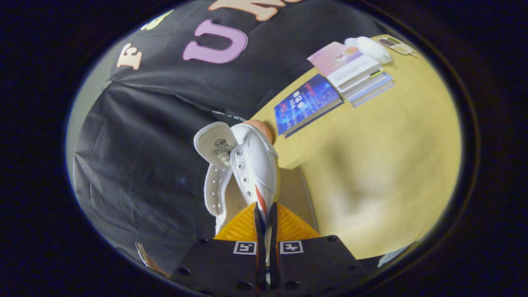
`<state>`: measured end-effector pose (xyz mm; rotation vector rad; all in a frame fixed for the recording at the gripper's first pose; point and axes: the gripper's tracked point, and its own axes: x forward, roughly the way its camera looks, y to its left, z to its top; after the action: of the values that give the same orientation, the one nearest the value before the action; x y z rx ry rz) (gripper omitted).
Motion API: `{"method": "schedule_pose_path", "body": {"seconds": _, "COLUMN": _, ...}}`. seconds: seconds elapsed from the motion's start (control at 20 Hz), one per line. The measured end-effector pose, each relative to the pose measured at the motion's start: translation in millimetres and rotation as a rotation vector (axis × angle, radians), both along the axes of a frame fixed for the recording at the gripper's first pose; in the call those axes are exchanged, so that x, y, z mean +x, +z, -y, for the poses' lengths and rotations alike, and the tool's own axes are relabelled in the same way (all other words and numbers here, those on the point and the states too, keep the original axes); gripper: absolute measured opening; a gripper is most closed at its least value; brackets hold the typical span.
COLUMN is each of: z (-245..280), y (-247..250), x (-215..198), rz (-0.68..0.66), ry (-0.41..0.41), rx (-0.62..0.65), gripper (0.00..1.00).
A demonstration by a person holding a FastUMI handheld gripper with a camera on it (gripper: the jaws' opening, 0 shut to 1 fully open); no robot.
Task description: Open the storage box then place both shoes into the box .Put the left shoe in first, then the right shoe, with the right side of both shoes facing outward in a uniform manner.
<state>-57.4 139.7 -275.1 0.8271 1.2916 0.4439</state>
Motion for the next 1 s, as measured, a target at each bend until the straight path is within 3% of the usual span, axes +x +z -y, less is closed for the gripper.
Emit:
{"method": "schedule_pose_path", "body": {"seconds": 0.4, "z": -75.0, "y": -18.4, "x": -27.3, "rz": -0.012, "ry": 0.154, "rx": -0.028, "gripper": 0.06}}
{"method": "schedule_pose_path", "body": {"seconds": 0.7, "z": -90.1, "y": -54.8, "x": -49.1, "rz": -0.021, "ry": 0.209, "rx": -0.146, "gripper": 0.06}}
{"method": "schedule_pose_path", "body": {"seconds": 1.0, "z": -88.8, "y": -81.1, "x": -49.7, "rz": 0.005, "ry": 0.215, "rx": -0.268, "gripper": 0.06}}
